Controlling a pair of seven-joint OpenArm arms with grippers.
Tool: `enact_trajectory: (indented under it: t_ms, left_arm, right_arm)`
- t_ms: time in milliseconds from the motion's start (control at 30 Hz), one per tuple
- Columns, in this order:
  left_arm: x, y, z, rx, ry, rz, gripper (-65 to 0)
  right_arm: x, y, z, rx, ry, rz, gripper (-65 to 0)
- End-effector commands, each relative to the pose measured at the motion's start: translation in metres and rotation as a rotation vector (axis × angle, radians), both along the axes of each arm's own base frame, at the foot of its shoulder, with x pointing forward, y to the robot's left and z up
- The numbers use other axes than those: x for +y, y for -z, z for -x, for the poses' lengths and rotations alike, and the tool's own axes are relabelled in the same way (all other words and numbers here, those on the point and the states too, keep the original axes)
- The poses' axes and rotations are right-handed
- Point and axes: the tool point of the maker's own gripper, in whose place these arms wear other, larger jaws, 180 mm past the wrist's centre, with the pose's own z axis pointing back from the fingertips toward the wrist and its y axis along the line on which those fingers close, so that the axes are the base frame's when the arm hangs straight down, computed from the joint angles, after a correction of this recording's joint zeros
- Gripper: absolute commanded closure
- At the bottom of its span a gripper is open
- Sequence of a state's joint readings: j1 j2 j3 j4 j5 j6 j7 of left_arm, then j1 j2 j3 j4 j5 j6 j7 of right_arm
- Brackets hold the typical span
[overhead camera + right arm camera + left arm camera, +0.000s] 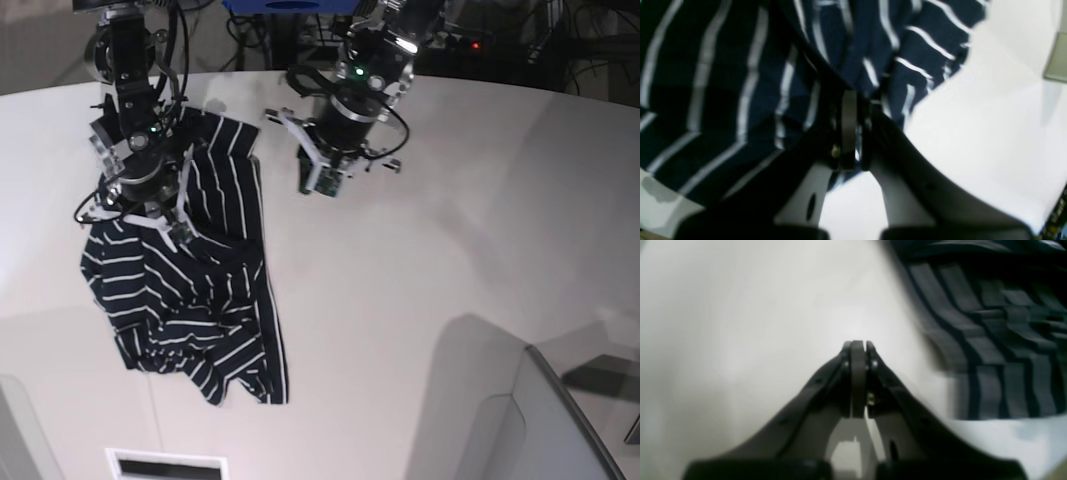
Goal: Layout the t-shirt on the table in an organized manner, then fold the t-shirt properly
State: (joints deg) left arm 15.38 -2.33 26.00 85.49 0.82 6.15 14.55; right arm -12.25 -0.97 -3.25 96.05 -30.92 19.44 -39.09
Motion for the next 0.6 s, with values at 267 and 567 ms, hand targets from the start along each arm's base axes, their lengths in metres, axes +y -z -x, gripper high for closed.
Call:
enact_trajectory:
  t_ms: [267, 567]
  left_arm:
    - [-0.112, -0.010, -0.026, -0.032, 0.171, 0.085, 0.0]
    - [-0.101, 0.062, -0.024, 0.039, 0.238, -0.090, 0.0]
  right_arm:
    - [-0.012, -0.017, -0.017, -0.069, 0.038, 0.002, -0.2]
    - [-0.033, -0.028, -0.027, -0.105, 0.098, 0.012, -0.3]
